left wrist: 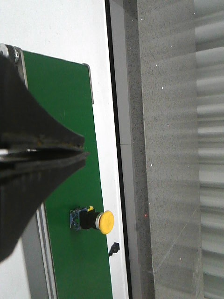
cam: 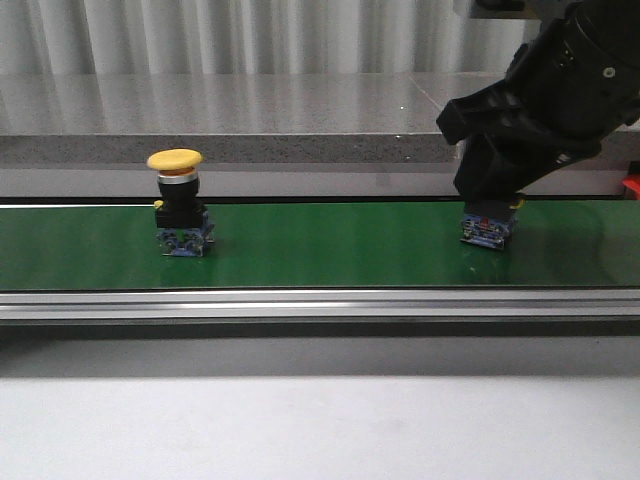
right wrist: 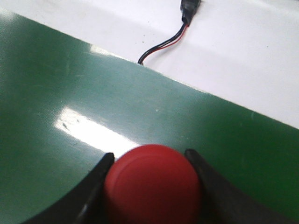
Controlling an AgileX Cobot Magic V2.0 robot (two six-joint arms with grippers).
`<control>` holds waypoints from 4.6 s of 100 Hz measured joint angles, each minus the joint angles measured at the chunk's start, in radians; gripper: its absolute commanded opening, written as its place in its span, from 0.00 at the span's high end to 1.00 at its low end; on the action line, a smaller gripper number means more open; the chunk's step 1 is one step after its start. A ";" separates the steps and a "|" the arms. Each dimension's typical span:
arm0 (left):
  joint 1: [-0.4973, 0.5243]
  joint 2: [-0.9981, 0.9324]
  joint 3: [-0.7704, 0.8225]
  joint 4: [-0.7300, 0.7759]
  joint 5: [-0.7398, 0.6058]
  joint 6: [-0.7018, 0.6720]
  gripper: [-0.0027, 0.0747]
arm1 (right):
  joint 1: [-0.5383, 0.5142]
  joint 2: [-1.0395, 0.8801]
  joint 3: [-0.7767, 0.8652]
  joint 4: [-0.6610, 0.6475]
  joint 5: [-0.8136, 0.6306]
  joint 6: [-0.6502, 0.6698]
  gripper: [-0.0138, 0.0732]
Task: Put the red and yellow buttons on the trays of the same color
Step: 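Carry the red button into the red tray and release it, then lower the right gripper onto the yellow button and grasp it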
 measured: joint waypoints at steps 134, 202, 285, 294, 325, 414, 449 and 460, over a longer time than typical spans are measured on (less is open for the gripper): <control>0.000 0.000 0.000 0.000 0.000 0.002 0.99 | -0.769 0.385 -0.724 -0.025 0.236 0.012 0.71; 0.000 0.000 0.000 0.000 0.000 0.002 0.99 | -0.771 0.653 -0.814 -0.027 0.217 0.012 0.71; 0.000 0.000 0.000 0.000 0.000 0.002 0.99 | -0.854 0.614 -0.816 0.097 0.217 0.012 0.26; 0.000 0.000 0.000 0.000 0.000 0.002 0.99 | -0.854 0.567 -0.816 0.106 0.220 0.012 0.26; 0.000 0.000 0.000 0.000 0.000 0.002 0.99 | -0.845 0.366 -0.809 0.123 0.312 0.004 0.26; 0.000 0.000 0.000 0.000 0.000 0.002 0.99 | -0.480 -0.286 -0.006 0.132 0.274 -0.114 0.26; 0.000 0.000 0.000 0.000 0.000 0.002 0.99 | -0.289 -0.286 0.064 0.132 0.335 -0.185 0.26; 0.000 0.000 0.000 0.000 0.000 0.002 0.99 | -0.239 -0.284 0.064 0.132 0.335 -0.216 0.26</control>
